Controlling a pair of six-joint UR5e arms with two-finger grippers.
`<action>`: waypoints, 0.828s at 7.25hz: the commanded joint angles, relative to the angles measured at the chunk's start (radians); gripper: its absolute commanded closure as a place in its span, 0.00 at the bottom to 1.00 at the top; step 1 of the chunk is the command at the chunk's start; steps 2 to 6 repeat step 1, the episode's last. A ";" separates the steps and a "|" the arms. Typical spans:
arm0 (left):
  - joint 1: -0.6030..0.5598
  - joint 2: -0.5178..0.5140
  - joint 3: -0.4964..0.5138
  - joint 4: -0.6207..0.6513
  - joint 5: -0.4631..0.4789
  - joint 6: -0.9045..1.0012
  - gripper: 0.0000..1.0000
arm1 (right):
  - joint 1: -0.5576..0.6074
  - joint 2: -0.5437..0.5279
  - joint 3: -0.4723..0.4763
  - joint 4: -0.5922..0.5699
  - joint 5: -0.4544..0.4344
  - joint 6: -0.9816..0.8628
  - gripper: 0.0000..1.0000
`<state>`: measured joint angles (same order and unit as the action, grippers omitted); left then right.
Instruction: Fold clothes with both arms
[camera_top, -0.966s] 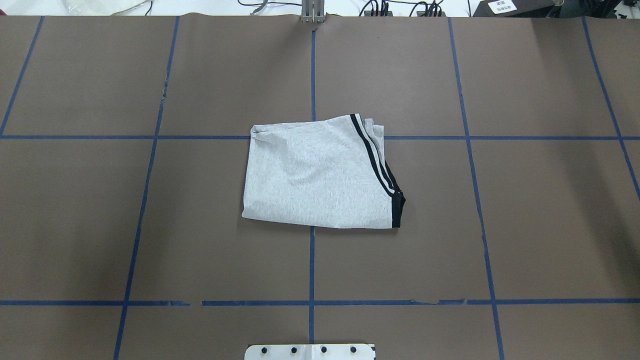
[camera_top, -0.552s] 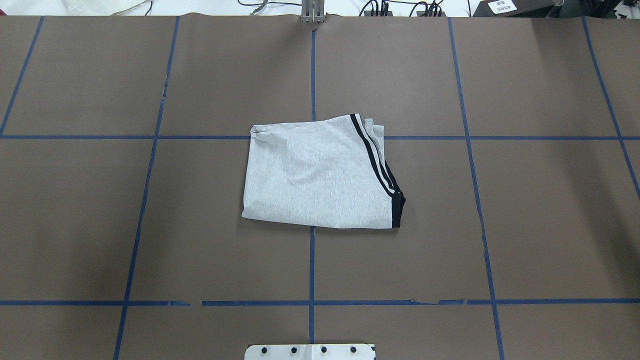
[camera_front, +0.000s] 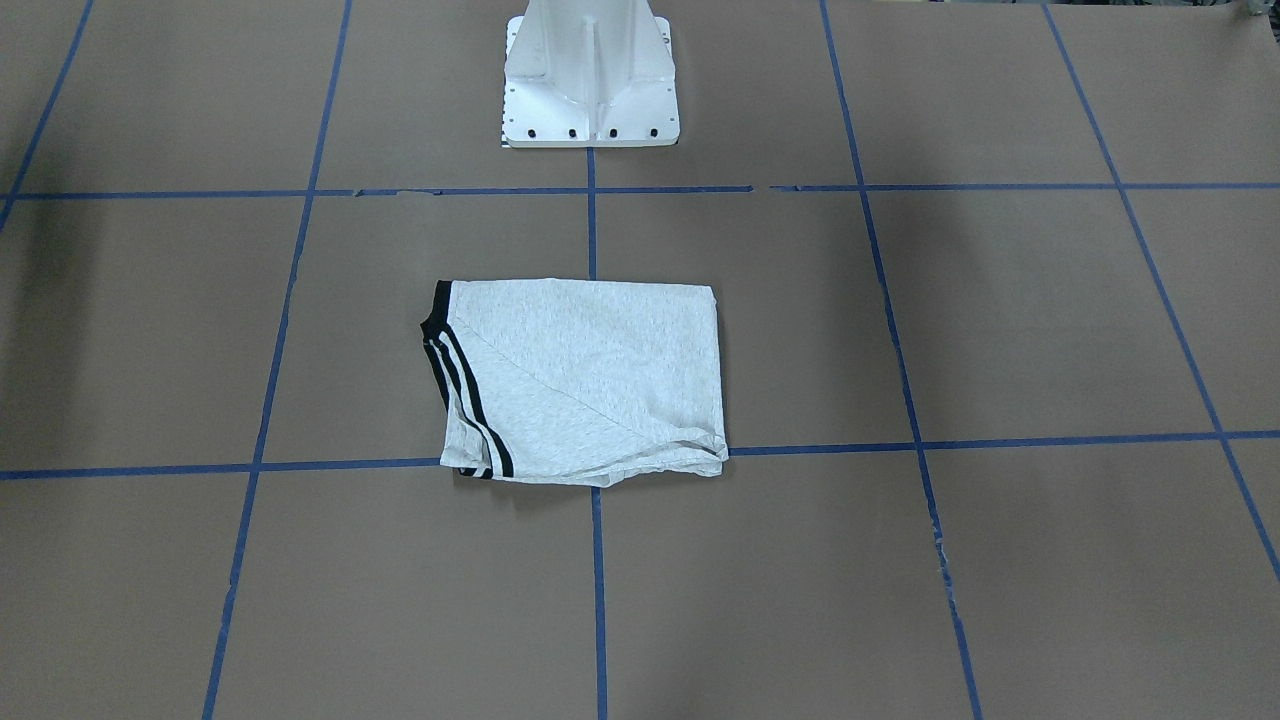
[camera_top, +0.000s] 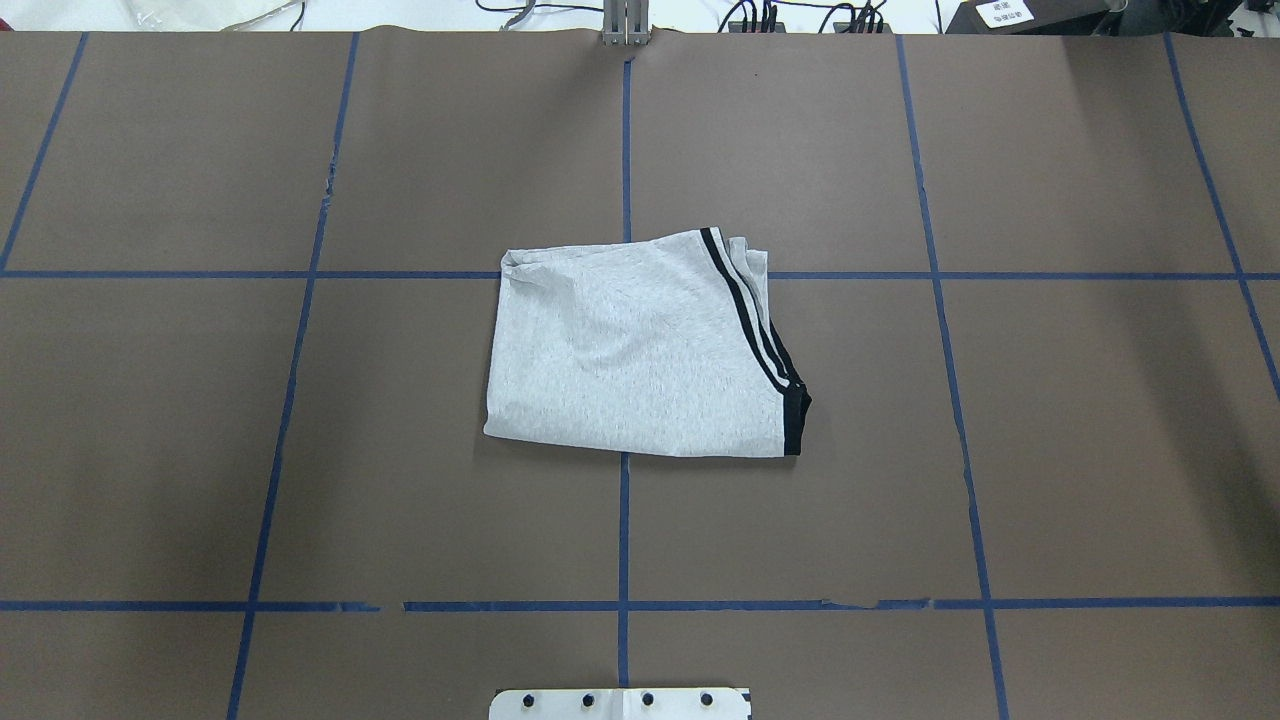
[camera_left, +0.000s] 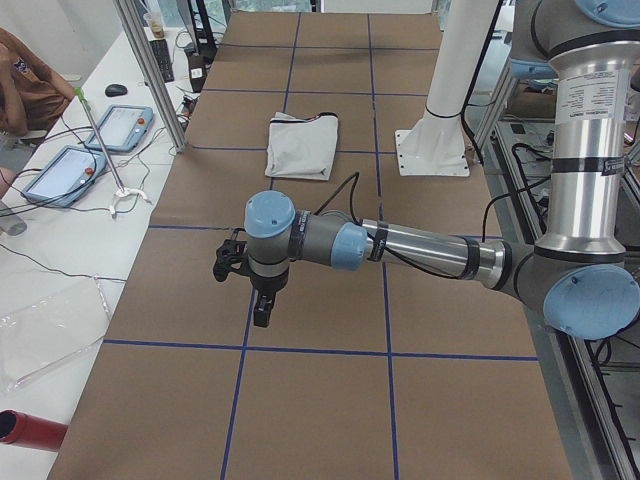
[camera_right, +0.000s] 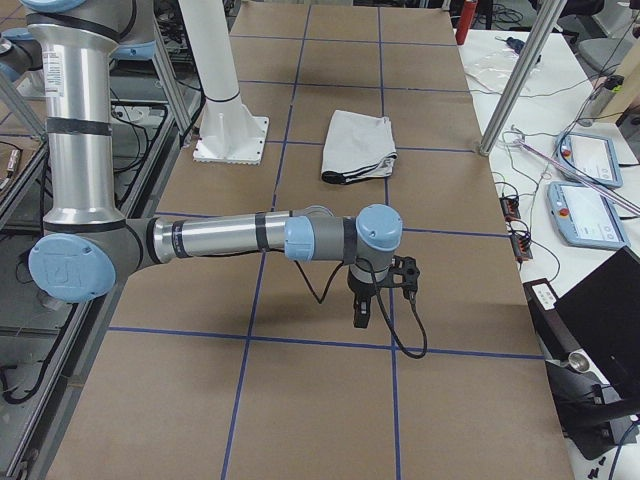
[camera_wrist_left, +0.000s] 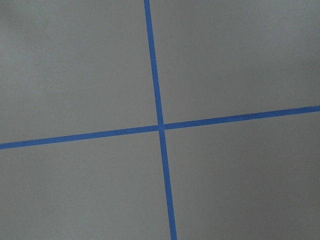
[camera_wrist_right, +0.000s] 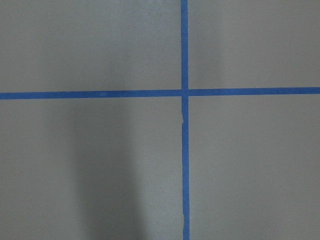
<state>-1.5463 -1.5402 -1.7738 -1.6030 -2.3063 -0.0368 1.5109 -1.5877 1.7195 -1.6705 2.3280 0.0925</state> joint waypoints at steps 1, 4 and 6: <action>0.000 -0.001 -0.001 0.000 -0.001 0.000 0.00 | 0.000 0.002 0.000 0.000 0.001 0.001 0.00; 0.000 -0.001 -0.001 0.000 -0.001 0.000 0.00 | 0.000 0.002 0.000 0.000 0.001 0.001 0.00; 0.000 -0.001 -0.001 0.000 -0.001 0.000 0.00 | 0.000 0.002 0.000 0.000 0.001 0.001 0.00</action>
